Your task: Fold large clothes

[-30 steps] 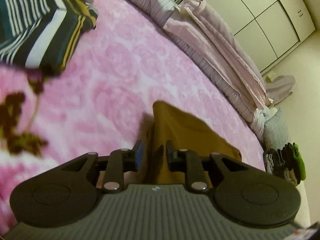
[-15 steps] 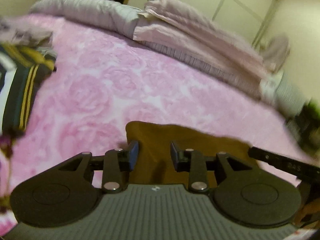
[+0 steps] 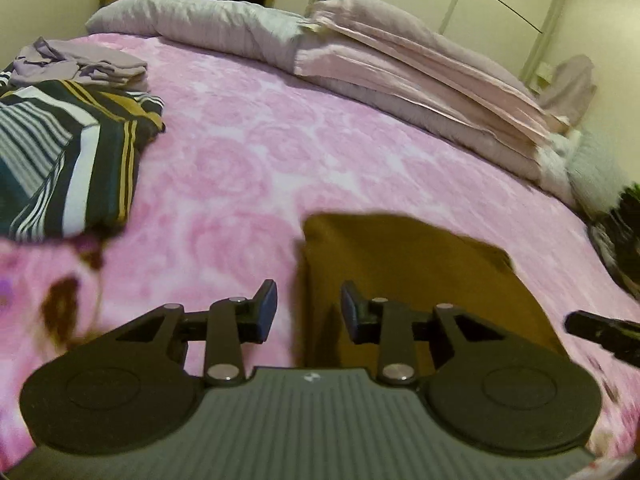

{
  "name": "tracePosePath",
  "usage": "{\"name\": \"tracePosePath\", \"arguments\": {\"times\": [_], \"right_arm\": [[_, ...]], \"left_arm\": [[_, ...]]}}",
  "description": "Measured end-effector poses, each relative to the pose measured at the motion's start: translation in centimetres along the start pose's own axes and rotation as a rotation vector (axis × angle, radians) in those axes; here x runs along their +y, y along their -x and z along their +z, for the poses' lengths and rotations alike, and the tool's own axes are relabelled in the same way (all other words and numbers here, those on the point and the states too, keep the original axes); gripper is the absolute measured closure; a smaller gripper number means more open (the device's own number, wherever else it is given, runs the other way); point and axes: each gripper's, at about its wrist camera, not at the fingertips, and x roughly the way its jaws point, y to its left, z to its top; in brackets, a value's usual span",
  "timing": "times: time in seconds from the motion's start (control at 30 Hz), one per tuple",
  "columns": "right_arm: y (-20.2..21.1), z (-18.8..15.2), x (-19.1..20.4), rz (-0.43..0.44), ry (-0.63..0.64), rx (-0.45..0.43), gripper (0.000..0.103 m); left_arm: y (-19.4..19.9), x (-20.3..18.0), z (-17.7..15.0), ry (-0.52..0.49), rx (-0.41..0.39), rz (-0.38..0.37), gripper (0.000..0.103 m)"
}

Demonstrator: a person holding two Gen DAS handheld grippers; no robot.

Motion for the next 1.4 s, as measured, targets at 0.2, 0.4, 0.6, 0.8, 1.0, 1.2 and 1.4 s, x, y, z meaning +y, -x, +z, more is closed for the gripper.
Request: {"name": "tracePosePath", "arguments": {"times": [0.2,0.4,0.6,0.8,1.0,1.2,1.4], "right_arm": [[-0.6,-4.0,2.5,-0.033,0.044,0.079,0.084],[1.8,-3.3,2.4,-0.010,-0.021,0.095,0.044],[4.3,-5.0,3.1,0.034,-0.076,0.116,0.043],[5.6,-5.2,3.3,0.024,-0.093,0.109,0.043],[5.5,-3.9,2.1,0.026,-0.113,0.076,0.042],[1.7,-1.5,-3.8,0.097,-0.364,0.063,0.030],[-5.3,-1.4,-9.2,0.223,-0.625,0.148,0.030]], "left_arm": [[1.9,-2.7,-4.4,-0.114,0.115,-0.011,0.074],[4.1,-4.6,-3.9,-0.127,0.126,0.062,0.067],[7.1,-6.2,-4.8,-0.171,0.135,0.074,0.058],[8.5,-6.8,-5.2,-0.203,0.121,0.066,0.056],[8.6,-5.0,-3.4,-0.165,0.056,0.056,0.051],[3.3,2.0,0.3,0.138,0.120,-0.101,0.042],[-4.6,5.7,0.8,0.374,0.268,-0.218,0.044]]}}
